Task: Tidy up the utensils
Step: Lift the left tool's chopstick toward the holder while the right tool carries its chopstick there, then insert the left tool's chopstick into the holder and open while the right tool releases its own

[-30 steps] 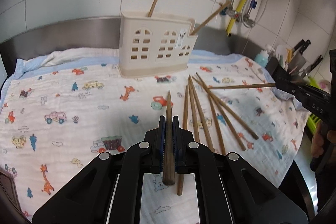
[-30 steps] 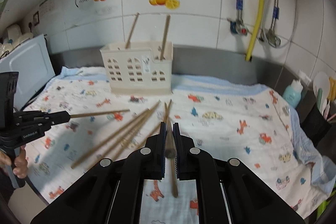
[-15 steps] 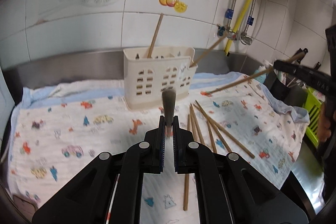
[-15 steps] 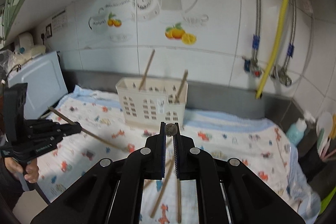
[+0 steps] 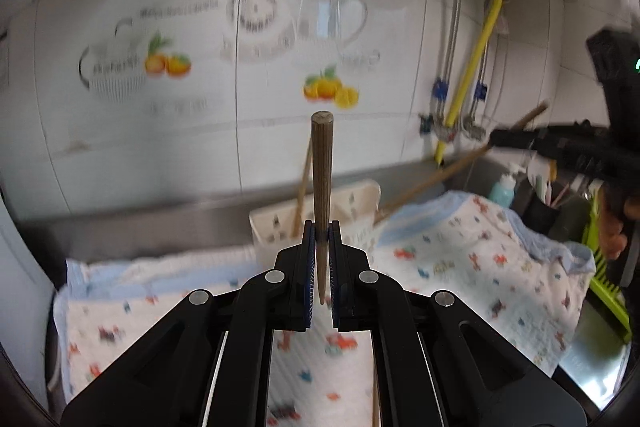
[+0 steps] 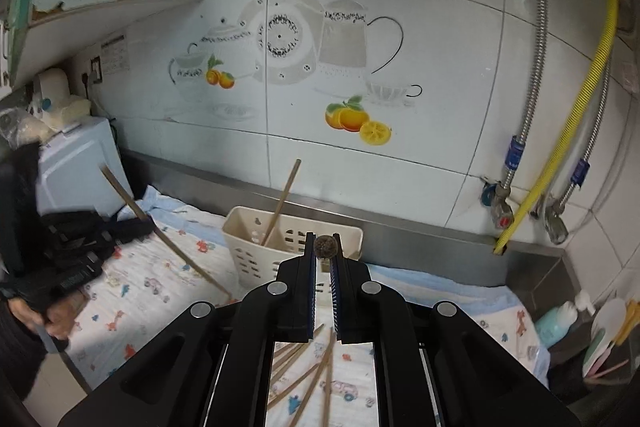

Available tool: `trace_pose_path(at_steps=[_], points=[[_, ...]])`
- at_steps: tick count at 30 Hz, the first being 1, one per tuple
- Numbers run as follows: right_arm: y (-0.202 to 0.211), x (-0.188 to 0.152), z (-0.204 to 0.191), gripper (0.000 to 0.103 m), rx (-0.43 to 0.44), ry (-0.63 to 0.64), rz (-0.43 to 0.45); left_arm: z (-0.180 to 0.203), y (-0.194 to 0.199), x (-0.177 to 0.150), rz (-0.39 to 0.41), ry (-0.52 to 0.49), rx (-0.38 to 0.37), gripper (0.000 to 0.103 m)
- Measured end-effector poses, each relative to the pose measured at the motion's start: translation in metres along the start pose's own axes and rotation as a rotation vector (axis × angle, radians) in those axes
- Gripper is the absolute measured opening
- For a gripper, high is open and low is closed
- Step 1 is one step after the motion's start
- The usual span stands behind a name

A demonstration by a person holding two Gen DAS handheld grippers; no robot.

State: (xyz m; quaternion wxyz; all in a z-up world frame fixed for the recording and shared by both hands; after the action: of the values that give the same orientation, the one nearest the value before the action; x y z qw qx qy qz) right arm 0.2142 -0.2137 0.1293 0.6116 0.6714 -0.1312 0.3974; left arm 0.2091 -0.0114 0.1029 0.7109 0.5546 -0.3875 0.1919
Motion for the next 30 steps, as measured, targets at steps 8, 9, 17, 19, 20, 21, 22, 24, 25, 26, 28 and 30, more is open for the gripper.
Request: trace_pose_path(at_steps=[8,9,17,19,20,21,22,24,25,26,28,30], points=[[-0.036,0.016,0.007,0.006,0.007,0.009,-0.09,-0.012,0.02,0.049,0.097,0.002,0.041,0.005],[-0.041,0.017,0.007,0.006,0.013,0.012,-0.104,-0.014,0.019,0.054,0.104,0.004,0.051,0.005],[-0.068,0.019,0.003,0.007,0.014,0.026,-0.15,-0.028,-0.021,0.068,0.082,0.031,0.109,0.005],[-0.074,0.017,0.002,0.007,0.016,0.03,-0.157,-0.031,-0.033,0.065,0.058,0.044,0.109,0.005],[-0.076,0.017,0.002,0.007,0.015,0.03,-0.16,-0.033,-0.039,0.064,0.051,0.05,0.107,0.005],[-0.078,0.016,0.002,0.007,0.015,0.03,-0.163,-0.035,-0.045,0.062,0.039,0.054,0.109,0.005],[-0.081,0.014,0.002,0.007,0.018,0.03,-0.169,-0.036,-0.051,0.06,0.024,0.056,0.106,0.005],[-0.084,0.013,0.003,0.007,0.02,0.027,-0.174,-0.038,-0.061,0.055,-0.001,0.058,0.103,0.005],[-0.086,0.012,0.003,0.007,0.021,0.025,-0.176,-0.039,-0.066,0.053,-0.015,0.059,0.097,0.005],[-0.089,0.011,0.005,0.007,0.024,0.021,-0.18,-0.039,-0.07,0.052,-0.024,0.061,0.093,0.005],[-0.092,0.01,0.006,0.007,0.029,0.011,-0.184,-0.039,-0.079,0.048,-0.049,0.061,0.084,0.005],[-0.095,0.009,0.006,0.007,0.027,0.012,-0.185,-0.039,-0.087,0.045,-0.07,0.062,0.086,0.006]])
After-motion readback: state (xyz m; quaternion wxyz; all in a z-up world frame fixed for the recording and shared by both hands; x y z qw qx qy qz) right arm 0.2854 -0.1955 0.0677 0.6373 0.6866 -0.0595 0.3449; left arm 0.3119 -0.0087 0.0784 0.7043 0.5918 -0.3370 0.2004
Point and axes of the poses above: each gripper's, at about its wrist camera, not at the fingertips, and y roughly against the way its jaws point, z to its right, x to its top, the point moved 3 cm from there along -y, roughly the way its jaws point, and after that the axes turned 13 degrees about -z, right-handed, at the moved point
